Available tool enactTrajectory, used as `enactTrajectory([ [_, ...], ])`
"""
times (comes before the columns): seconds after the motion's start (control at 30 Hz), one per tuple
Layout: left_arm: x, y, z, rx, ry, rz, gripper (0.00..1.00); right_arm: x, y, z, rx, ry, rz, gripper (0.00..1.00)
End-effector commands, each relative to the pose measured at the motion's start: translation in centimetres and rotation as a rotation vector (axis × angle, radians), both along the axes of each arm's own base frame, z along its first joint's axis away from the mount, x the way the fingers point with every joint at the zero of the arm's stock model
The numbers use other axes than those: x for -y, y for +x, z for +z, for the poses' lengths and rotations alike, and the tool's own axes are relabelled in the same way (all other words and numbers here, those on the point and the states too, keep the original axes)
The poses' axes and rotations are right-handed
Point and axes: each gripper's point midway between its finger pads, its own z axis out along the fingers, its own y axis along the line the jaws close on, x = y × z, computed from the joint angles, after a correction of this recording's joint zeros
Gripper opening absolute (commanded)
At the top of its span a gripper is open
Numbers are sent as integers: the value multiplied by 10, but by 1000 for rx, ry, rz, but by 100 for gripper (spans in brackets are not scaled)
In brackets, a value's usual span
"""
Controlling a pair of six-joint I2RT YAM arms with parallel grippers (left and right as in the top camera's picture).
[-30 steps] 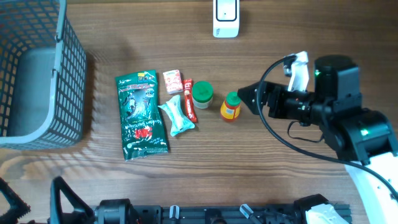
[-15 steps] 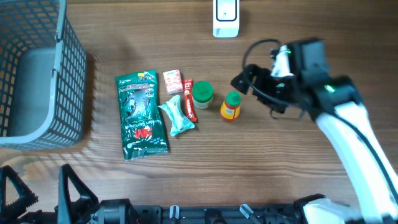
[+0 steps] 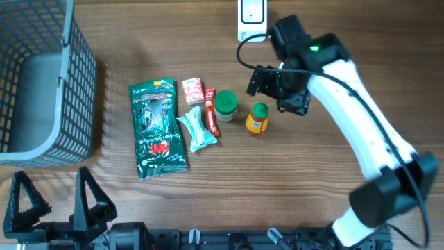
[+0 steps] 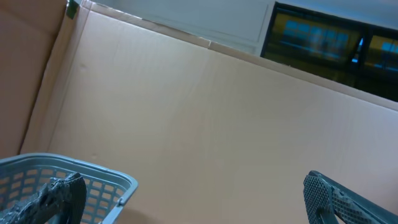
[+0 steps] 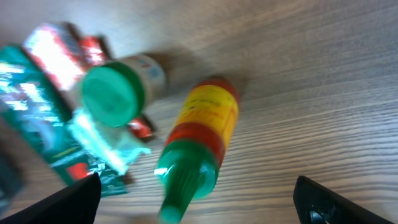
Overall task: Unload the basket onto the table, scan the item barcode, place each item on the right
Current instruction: 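Raise the right gripper and move it toward the sauce bottle, then grasp the red Sriracha bottle with the right gripper and lift it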
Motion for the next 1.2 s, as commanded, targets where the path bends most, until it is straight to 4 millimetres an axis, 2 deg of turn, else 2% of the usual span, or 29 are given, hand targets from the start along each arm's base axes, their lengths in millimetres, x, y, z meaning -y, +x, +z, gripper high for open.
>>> enactTrajectory([
  [0.0,-2,-1,0,5,-10,10,100,-8,-3,-36,-71,-109,80,99],
  [0.27,-2,-1,0,5,-10,10,100,-20,-11,-80,-172,-186,152,99],
  [0.47,-2,-1,0,5,-10,10,100,-18,-14,-102,-228,-214,177,80],
  [0.7,-2,-1,0,5,-10,10,100,-18,-14,-103,-231,-215,178,54],
  [0.83,-2,-1,0,5,-10,10,100,-19,-14,-103,-232,-213,184,48],
  [0.97,-2,-1,0,5,-10,10,100,-31,-21,-102,-257,-120,286,41],
  [1.17,-2,-1,0,4,-10,10,100,-42,-28,-96,-300,25,347,39],
])
